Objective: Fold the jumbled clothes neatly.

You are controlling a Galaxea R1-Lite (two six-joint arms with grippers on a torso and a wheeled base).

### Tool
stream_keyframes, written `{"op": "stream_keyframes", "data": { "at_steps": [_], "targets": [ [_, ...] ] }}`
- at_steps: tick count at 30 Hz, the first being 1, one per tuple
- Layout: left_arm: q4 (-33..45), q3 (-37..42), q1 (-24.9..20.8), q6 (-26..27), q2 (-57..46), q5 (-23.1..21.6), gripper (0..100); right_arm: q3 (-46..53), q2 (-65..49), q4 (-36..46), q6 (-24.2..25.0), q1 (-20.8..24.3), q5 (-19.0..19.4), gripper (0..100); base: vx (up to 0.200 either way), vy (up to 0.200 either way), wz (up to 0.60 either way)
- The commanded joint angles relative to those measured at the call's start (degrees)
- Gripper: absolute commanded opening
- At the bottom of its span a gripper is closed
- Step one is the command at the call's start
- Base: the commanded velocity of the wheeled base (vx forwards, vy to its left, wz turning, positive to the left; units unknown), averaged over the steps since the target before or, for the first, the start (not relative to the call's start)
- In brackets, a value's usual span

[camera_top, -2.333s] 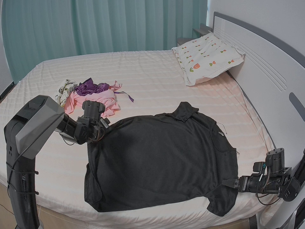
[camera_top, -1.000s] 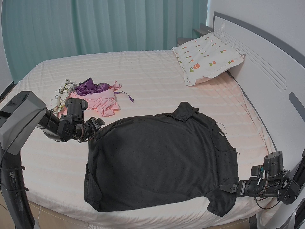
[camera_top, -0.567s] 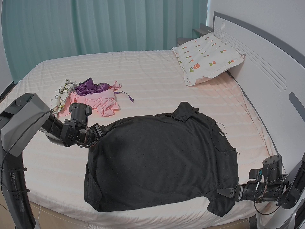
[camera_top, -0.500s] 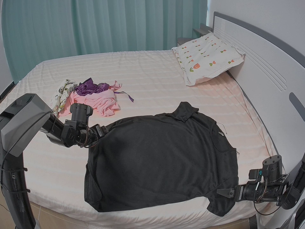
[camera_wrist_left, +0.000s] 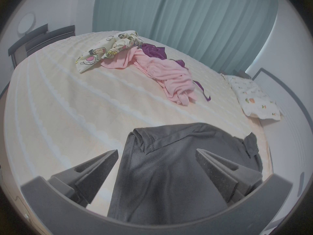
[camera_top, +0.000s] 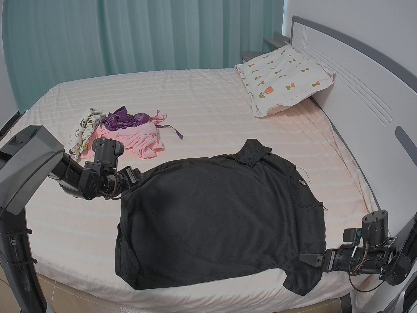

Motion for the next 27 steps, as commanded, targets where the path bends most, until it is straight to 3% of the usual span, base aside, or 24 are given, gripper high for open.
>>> {"op": "stream_keyframes", "data": {
  "at_steps": [1, 5, 14, 17, 27],
  "targets": [
    [-0.08, 4.02, 0.07, -1.87, -6.15, -0.4, 100, -0.66, -3.4, -1.36, -0.45, -3.64, -1.08, 100, -0.2, 0.0, 0.0],
    [-0.17, 5.69, 0.07, -1.96, -7.73, -0.4, 100, -1.8, -5.95, -1.18, -0.71, -5.13, -2.49, 100, -0.2, 0.0, 0.0],
    [-0.26, 5.17, -0.02, -1.96, -7.38, 0.3, 100, -3.38, -3.14, -1.62, 1.31, -3.99, -2.22, 100, 0.0, 0.0, 0.0],
    [-0.08, 4.29, -0.02, -4.25, -7.56, 0.3, 100, -4.0, -2.96, -1.71, 2.36, -3.99, -2.22, 100, 0.0, 0.0, 0.0],
    [-0.08, 4.46, 0.24, -5.48, -7.12, -0.05, 100, -5.23, -3.05, -1.71, 5.61, -3.99, -2.05, 100, 0.0, 0.2, 0.0]
  ]
}}
